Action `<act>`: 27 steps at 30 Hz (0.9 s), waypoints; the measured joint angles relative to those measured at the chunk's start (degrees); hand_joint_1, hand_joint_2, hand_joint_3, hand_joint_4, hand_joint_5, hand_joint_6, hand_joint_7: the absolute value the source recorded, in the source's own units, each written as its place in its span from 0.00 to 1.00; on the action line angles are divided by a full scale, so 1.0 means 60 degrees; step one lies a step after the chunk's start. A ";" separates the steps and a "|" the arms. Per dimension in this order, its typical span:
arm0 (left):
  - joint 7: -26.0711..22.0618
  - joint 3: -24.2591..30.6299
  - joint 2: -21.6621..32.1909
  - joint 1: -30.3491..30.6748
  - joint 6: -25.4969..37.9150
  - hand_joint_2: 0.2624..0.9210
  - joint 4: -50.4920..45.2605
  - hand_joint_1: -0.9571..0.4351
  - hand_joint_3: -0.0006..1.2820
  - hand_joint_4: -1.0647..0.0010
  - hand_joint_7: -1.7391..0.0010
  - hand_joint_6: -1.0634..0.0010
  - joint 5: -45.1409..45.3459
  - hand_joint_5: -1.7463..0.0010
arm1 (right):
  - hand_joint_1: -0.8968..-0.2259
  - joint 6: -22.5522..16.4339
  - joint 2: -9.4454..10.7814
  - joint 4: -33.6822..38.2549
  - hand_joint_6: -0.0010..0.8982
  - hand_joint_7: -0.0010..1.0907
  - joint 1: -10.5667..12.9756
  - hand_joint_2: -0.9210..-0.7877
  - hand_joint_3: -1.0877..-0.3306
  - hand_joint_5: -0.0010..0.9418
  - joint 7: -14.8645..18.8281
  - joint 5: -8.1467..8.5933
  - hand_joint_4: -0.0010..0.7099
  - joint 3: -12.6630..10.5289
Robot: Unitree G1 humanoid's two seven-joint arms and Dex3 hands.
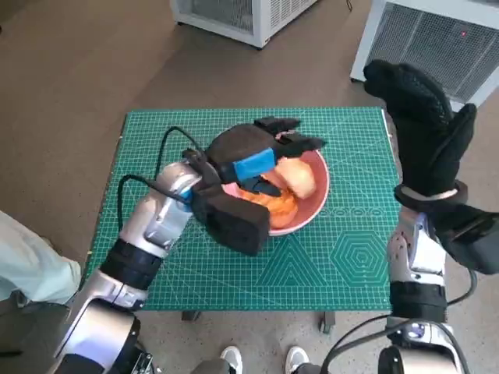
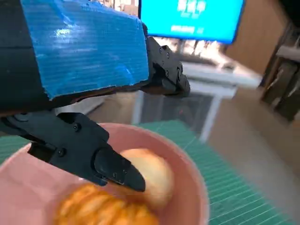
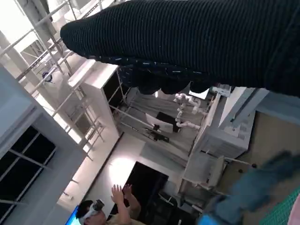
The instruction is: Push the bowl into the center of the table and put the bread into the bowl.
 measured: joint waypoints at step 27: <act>-0.0348 0.3442 -0.1211 0.1831 -0.0606 1.00 -0.1910 0.21 0.20 0.88 0.99 0.76 -0.5883 0.99 | 0.33 0.0673 0.0149 -0.0629 0.29 0.20 -0.0157 0.00 0.49 0.00 -0.0267 -0.0246 0.36 0.0300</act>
